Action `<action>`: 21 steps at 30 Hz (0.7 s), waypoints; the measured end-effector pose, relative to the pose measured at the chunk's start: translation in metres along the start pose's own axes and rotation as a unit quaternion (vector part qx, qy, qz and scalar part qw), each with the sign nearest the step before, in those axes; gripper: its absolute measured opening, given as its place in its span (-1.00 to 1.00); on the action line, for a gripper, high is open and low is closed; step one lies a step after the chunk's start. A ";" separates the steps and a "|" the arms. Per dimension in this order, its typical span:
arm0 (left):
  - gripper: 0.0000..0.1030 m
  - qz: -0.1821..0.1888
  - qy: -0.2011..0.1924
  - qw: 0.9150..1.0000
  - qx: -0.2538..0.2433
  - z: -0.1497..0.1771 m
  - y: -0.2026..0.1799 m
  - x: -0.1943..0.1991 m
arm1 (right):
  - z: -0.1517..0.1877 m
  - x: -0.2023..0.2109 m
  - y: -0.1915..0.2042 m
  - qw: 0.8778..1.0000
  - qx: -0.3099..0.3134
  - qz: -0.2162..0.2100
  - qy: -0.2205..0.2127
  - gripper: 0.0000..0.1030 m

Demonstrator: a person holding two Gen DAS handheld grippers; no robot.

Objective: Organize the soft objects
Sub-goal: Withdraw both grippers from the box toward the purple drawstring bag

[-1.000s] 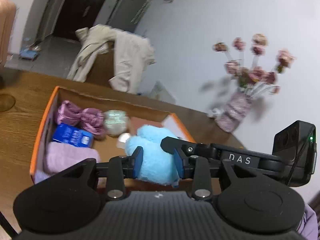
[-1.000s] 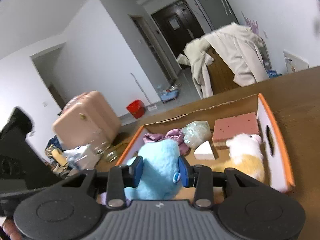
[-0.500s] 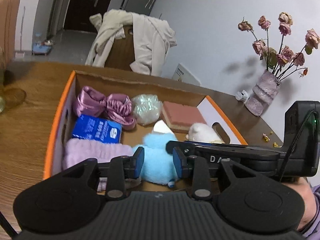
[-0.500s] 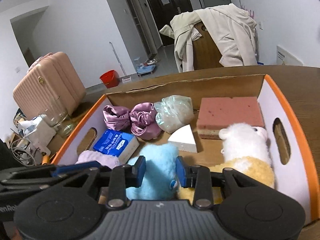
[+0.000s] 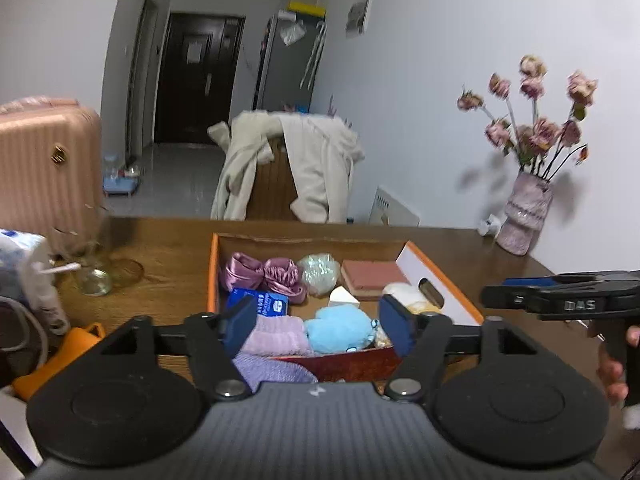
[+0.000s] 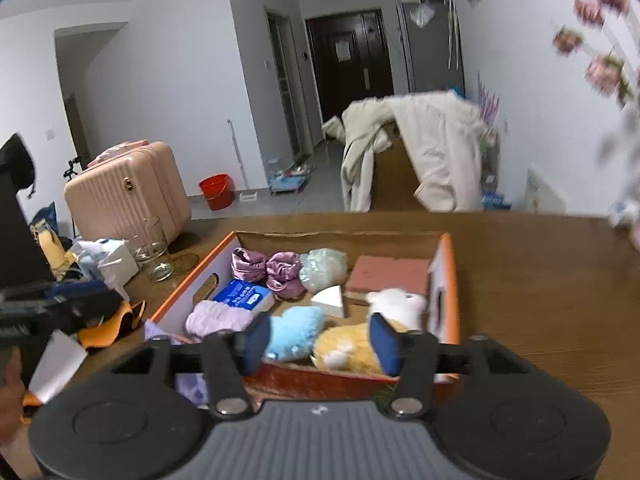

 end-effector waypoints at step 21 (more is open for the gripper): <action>0.97 -0.049 -0.102 0.993 -0.038 0.106 -0.045 0.178 | 0.112 0.173 0.072 0.993 0.047 -0.025 -0.104 0.67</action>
Point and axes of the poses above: each gripper's, at about its wrist camera, not at the fingertips, and x roughly against the way its jaws point, y to its left, z to its underside, the point moved 5 cm from there along -x, roughly the way its jaws point, and after that the axes turned 1 degree about -y, right-handed, at the moved point
